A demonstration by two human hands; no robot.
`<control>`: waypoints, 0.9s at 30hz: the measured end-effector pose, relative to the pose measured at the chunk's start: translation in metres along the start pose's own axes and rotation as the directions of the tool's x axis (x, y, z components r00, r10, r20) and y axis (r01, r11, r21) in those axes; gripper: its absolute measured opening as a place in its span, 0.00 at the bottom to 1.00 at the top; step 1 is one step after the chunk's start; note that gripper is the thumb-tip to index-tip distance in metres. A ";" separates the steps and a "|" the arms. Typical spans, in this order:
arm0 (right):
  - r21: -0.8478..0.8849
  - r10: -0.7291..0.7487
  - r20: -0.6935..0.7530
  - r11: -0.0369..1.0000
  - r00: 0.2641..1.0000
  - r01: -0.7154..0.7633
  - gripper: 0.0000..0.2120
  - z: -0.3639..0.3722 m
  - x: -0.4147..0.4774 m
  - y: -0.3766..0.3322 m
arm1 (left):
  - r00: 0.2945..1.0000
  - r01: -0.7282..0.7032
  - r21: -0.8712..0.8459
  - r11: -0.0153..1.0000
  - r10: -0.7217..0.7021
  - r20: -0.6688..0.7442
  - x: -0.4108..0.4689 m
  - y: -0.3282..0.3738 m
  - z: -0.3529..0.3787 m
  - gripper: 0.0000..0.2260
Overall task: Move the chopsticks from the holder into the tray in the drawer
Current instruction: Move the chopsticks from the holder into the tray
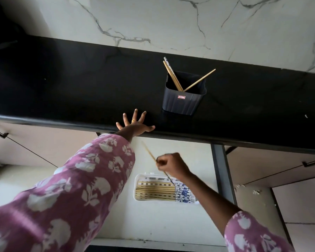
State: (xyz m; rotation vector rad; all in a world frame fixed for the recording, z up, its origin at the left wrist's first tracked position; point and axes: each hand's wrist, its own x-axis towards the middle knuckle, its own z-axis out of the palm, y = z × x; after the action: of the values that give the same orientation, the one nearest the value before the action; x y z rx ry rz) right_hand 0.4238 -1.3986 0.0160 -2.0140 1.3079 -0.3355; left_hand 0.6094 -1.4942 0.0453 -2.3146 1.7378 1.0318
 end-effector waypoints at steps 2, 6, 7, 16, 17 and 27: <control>-0.175 -0.026 0.121 0.983 0.992 0.047 0.05 0.020 -0.007 0.005 | 1.000 -0.003 0.005 1.000 0.003 0.002 0.002 -0.001 -0.001 0.38; -0.395 0.056 0.306 0.916 0.950 0.073 0.09 0.045 -0.017 0.022 | 1.000 0.004 0.025 1.000 -0.004 0.005 0.004 -0.002 0.001 0.38; -0.423 0.101 0.317 0.905 0.943 0.045 0.10 0.049 -0.019 0.028 | 1.000 0.005 0.028 1.000 -0.006 0.005 0.005 -0.002 0.002 0.38; -0.548 0.063 0.333 0.825 0.941 0.139 0.14 0.070 -0.023 0.039 | 1.000 0.021 0.019 1.000 -0.021 -0.001 0.011 -0.003 0.005 0.38; -0.536 0.083 0.342 0.836 0.936 0.122 0.14 0.072 -0.022 0.038 | 1.000 0.022 0.021 1.000 -0.022 -0.002 0.012 -0.003 0.005 0.38; -0.633 0.100 0.234 0.771 0.967 0.074 0.10 0.072 -0.027 0.040 | 1.000 0.018 0.029 0.999 -0.019 0.010 0.016 -0.005 0.005 0.38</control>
State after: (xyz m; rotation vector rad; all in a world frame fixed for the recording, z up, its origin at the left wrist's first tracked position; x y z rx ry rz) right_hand 0.4233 -1.3546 -0.0590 -2.4905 1.3808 0.4424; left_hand 0.6141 -1.5035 0.0314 -2.3000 1.7129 1.0069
